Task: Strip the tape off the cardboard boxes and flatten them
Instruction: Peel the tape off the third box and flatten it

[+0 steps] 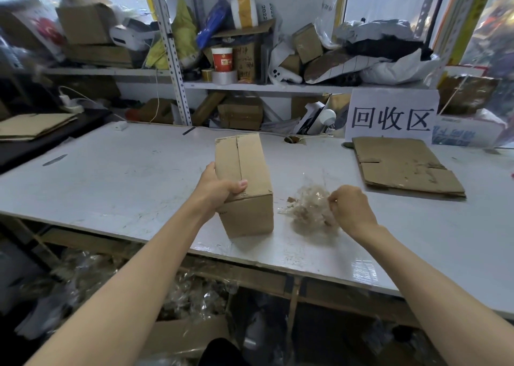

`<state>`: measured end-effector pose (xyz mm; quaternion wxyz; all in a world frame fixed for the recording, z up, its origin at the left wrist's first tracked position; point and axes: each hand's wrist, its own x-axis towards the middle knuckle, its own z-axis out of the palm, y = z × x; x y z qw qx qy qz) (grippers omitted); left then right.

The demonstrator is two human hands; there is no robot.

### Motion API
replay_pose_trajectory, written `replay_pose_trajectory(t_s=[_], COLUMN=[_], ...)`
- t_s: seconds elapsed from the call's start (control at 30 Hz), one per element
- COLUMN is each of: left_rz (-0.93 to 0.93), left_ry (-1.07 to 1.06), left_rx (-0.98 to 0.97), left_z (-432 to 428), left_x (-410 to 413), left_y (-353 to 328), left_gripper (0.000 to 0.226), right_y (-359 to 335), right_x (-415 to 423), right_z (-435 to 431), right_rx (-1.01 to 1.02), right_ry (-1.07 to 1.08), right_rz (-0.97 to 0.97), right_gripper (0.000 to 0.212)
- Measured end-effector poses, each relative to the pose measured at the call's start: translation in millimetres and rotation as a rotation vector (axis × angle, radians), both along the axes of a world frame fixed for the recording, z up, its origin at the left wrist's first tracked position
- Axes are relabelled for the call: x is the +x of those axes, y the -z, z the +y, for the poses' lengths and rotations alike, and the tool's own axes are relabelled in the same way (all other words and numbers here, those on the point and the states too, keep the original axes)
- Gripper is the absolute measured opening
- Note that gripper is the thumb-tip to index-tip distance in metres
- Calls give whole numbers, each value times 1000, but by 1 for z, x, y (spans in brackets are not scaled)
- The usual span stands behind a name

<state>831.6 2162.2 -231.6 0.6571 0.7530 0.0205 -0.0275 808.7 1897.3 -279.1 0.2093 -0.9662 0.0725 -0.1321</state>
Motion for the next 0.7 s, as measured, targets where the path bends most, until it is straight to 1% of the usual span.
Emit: replay_pose_trajectory(t_s=[0.07, 0.17, 0.2, 0.23, 0.3, 0.33, 0.37, 0.4, 0.47, 0.57, 0.6, 0.63, 0.7], left_rz=[-10, -32, -32, -27, -5, 7, 19, 27, 26, 14, 8, 1, -17], left_ry=[25, 34, 34, 35, 43, 48, 55, 66, 102, 170, 200, 236, 296], left_rx=[37, 77, 76, 74, 66, 52, 34, 24, 74, 155, 155, 148, 144], left_z=[-5, -13, -13, -14, -13, -12, -12, -13, -15, -12, -7, -4, -1], left_x=[1, 4, 5, 5, 5, 5, 4, 3, -2, -8, -10, -12, -17], left_y=[1, 1, 2, 2, 2, 1, 0, -1, -3, -1, 1, 1, 1], left_gripper=[54, 55, 55, 55, 51, 48, 46, 50, 70, 86, 89, 95, 117], right_y=[-4, -16, -20, -24, -31, -35, -40, -45, -54, -64, -66, -69, -75], right_x=[2, 4, 3, 1, -1, -3, -5, -7, -9, -9, -10, -11, -13], right_z=[1, 12, 15, 19, 26, 33, 43, 55, 80, 99, 99, 97, 90], right_rx=[73, 247, 277, 262, 141, 120, 160, 243, 363, 355, 381, 427, 584], right_ry=[-5, -14, -1, 7, 8, -11, -58, -122, -201, -108, -70, -60, -92], right_rz=[1, -45, -51, -62, -153, -216, -255, -259, -201, -105, -67, -35, -11], right_gripper=[25, 25, 30, 34, 31, 30, 31, 35, 50, 60, 59, 50, 29])
